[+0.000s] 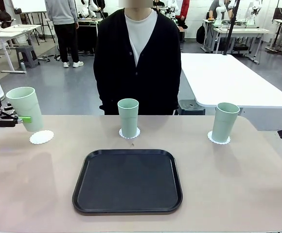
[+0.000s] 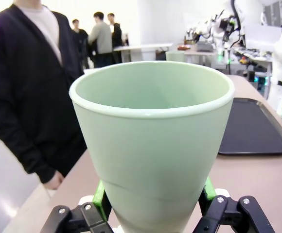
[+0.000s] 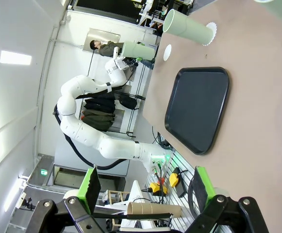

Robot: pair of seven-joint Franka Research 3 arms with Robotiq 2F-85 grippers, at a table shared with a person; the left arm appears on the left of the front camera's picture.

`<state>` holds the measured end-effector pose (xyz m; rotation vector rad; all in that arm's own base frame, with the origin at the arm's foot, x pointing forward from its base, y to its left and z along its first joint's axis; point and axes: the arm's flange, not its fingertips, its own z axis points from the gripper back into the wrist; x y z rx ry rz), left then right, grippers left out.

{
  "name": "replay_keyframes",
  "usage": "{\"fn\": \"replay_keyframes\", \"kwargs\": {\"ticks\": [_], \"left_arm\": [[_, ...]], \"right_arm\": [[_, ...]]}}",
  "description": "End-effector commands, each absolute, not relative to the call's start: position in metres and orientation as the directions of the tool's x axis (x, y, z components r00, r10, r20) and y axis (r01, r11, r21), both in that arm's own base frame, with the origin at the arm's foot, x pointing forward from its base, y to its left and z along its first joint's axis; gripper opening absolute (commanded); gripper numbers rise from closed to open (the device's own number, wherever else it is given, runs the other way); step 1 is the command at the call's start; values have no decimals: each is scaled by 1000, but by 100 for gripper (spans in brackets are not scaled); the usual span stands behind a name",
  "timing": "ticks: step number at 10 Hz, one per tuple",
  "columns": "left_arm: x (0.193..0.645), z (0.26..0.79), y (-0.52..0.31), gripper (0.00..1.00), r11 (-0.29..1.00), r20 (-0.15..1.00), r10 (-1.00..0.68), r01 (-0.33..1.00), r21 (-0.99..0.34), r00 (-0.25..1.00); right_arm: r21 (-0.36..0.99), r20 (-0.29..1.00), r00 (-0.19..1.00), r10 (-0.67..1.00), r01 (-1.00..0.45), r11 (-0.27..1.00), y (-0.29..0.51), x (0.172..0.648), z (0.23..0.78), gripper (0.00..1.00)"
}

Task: Place coasters on the table and set cups on them.
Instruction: Take one Reusable plastic cup from the Flat Tray and place it on a coaster set by the human.

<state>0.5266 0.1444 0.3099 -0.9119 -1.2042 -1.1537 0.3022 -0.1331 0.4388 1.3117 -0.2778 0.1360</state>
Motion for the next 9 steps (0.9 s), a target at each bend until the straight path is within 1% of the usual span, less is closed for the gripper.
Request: {"fn": "replay_keyframes", "kwargs": {"ticks": [1, 5, 9], "left_arm": [[528, 306, 159, 84, 175, 985, -166, 981, 82, -53], [537, 269, 154, 84, 196, 978, -209, 980, 34, 7], [544, 249, 153, 84, 220, 975, -220, 976, 5, 44]], "right_arm": [[932, 285, 957, -56, -263, 250, -134, 302, 439, 100], [932, 285, 957, -56, -263, 250, -134, 302, 439, 100], [932, 285, 957, -56, -263, 250, -134, 302, 439, 100]]}}
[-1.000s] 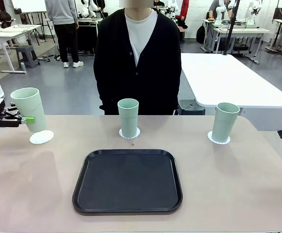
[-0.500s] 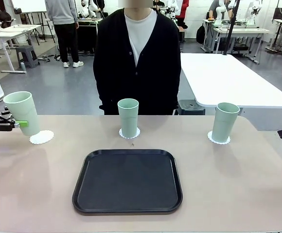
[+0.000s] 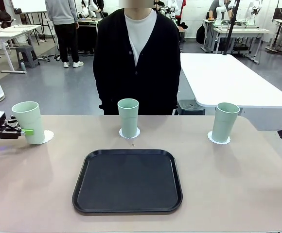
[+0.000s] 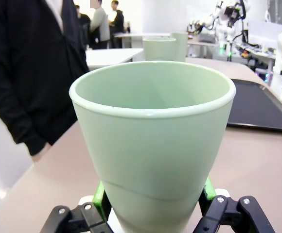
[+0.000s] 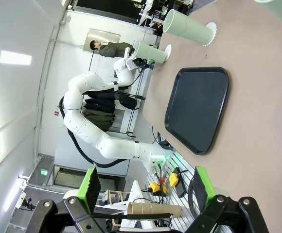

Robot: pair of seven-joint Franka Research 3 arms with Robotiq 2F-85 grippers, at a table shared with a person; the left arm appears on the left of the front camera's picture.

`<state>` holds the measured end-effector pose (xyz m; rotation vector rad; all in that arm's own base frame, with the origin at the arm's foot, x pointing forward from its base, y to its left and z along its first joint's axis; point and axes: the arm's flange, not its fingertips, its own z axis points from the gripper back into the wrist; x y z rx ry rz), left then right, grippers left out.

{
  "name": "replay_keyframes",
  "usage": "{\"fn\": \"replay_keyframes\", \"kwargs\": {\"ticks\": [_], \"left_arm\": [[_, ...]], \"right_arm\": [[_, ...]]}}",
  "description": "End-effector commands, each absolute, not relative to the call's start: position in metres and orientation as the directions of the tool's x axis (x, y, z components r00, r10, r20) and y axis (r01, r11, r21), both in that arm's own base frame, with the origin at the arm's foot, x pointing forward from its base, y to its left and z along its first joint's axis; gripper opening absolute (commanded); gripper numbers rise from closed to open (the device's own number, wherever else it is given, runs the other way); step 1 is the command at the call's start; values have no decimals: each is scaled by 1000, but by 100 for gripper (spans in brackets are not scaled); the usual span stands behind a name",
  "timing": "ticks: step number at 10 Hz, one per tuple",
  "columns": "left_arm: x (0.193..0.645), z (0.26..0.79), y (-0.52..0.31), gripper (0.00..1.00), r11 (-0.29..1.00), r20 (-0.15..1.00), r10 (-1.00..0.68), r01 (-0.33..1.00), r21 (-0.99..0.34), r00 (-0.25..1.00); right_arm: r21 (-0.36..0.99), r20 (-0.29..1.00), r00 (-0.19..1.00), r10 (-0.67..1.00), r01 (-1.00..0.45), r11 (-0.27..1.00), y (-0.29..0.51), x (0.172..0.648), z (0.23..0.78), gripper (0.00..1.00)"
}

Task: Place coasters on the table and set cups on them.
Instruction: Take one Reusable plastic cup from the Flat Tray and place it on a coaster set by the human.

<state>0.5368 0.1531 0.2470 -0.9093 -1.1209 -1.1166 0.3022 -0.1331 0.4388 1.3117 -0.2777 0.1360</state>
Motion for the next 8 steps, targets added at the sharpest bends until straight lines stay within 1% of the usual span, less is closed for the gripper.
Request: {"fn": "replay_keyframes", "kwargs": {"ticks": [1, 8], "left_arm": [[546, 249, 153, 84, 224, 976, -213, 974, 5, 44], [559, 243, 150, 84, 256, 983, -183, 967, 12, 36]], "right_arm": [[932, 285, 957, -56, -263, 250, -134, 302, 439, 100], [932, 285, 957, -56, -263, 250, -134, 302, 439, 100]]}}
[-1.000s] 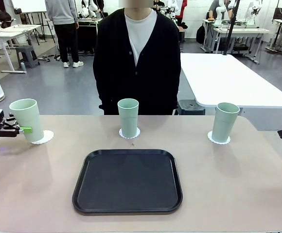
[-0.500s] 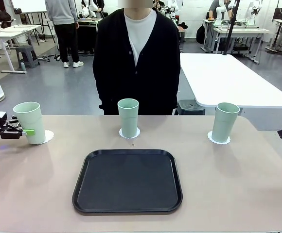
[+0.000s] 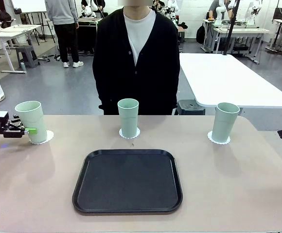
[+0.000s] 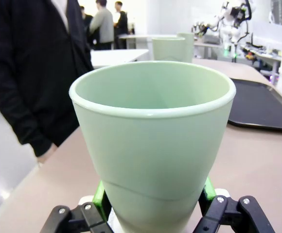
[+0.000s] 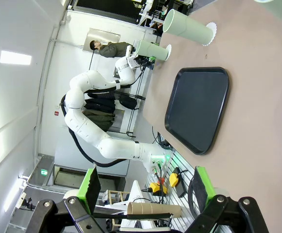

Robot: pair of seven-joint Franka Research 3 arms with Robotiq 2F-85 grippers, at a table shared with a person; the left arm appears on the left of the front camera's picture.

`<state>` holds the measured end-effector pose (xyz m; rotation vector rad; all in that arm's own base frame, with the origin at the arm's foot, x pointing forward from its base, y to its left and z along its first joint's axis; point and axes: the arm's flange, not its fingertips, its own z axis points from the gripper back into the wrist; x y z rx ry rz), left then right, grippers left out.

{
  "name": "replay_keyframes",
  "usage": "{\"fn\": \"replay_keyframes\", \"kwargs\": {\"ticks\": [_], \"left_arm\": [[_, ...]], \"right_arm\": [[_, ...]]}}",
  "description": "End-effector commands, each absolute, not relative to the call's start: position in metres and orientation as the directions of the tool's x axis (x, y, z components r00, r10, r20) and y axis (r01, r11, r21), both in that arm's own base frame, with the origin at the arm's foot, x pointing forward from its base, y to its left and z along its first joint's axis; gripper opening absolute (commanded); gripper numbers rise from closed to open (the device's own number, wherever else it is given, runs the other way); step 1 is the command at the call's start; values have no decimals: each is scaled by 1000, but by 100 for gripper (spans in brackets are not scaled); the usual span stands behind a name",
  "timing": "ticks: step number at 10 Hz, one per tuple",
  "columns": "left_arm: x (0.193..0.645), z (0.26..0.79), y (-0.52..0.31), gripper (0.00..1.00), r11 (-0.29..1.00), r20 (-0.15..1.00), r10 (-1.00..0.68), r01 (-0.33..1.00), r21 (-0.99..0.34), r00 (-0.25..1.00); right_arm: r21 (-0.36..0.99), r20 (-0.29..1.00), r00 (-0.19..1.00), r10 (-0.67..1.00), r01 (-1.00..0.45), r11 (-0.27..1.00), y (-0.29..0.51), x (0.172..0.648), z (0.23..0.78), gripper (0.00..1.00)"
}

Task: Place coasters on the table and set cups on them.
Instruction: Take one Reusable plastic cup from the Flat Tray and place it on a coaster set by the human.

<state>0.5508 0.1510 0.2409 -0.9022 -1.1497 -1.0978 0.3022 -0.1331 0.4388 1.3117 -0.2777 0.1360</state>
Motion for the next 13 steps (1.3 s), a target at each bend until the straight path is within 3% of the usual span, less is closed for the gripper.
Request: {"fn": "replay_keyframes", "kwargs": {"ticks": [1, 8, 9, 13], "left_arm": [[561, 244, 149, 84, 255, 983, -180, 967, 12, 35], [565, 233, 149, 84, 264, 982, -179, 965, -6, 55], [565, 232, 150, 100, 261, 982, -181, 965, -12, 62], [566, 233, 150, 100, 265, 975, -205, 964, -30, 87]], "right_arm": [[932, 285, 957, -56, -263, 250, -134, 302, 439, 100], [932, 285, 957, -56, -263, 250, -134, 302, 439, 100], [932, 285, 957, -56, -263, 250, -134, 302, 439, 100], [932, 285, 957, -56, -263, 250, -134, 302, 439, 100]]}}
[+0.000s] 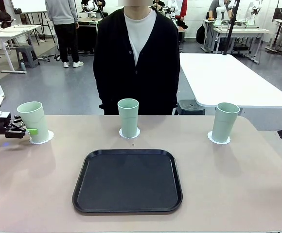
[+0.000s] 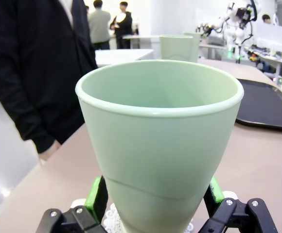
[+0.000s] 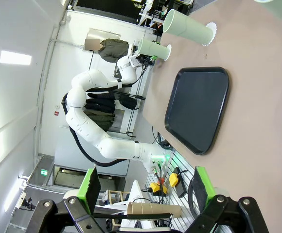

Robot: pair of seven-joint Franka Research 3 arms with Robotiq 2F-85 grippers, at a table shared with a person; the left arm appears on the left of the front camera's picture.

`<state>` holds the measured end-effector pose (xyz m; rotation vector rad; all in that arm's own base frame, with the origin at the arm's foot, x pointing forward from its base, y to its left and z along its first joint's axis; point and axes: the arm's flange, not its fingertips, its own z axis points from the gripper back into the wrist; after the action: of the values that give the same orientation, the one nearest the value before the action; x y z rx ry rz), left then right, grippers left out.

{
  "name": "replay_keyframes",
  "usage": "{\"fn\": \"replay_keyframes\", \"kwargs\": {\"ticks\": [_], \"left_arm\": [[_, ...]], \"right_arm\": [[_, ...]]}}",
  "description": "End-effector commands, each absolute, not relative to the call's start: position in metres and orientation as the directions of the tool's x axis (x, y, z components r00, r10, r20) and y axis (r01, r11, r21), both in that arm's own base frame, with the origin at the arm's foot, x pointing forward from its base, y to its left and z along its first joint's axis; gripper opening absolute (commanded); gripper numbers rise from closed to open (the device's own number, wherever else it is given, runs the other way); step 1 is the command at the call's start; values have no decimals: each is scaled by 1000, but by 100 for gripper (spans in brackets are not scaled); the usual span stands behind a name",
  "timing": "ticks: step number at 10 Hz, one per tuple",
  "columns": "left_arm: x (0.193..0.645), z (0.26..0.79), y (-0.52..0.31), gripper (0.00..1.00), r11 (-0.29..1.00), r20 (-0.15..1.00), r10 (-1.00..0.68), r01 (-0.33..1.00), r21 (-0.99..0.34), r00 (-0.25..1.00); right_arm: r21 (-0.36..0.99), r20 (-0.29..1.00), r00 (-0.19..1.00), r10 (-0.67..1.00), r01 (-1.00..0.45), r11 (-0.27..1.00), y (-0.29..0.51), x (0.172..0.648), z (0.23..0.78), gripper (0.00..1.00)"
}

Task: Place coasters on the table and set cups on them.
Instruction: Take one Reusable plastic cup from the Flat Tray and place it on a coaster set by the human.

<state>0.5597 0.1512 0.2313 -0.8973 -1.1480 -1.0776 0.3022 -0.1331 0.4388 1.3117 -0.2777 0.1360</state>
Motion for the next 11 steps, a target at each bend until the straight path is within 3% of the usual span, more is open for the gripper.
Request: {"fn": "replay_keyframes", "kwargs": {"ticks": [1, 11], "left_arm": [[566, 235, 152, 100, 260, 971, -220, 965, -33, 92], [560, 247, 170, 100, 179, 908, -411, 984, -12, 86]], "right_arm": [[932, 285, 957, -56, -263, 250, -134, 302, 439, 100], [932, 285, 957, -56, -263, 250, -134, 302, 439, 100]]}}
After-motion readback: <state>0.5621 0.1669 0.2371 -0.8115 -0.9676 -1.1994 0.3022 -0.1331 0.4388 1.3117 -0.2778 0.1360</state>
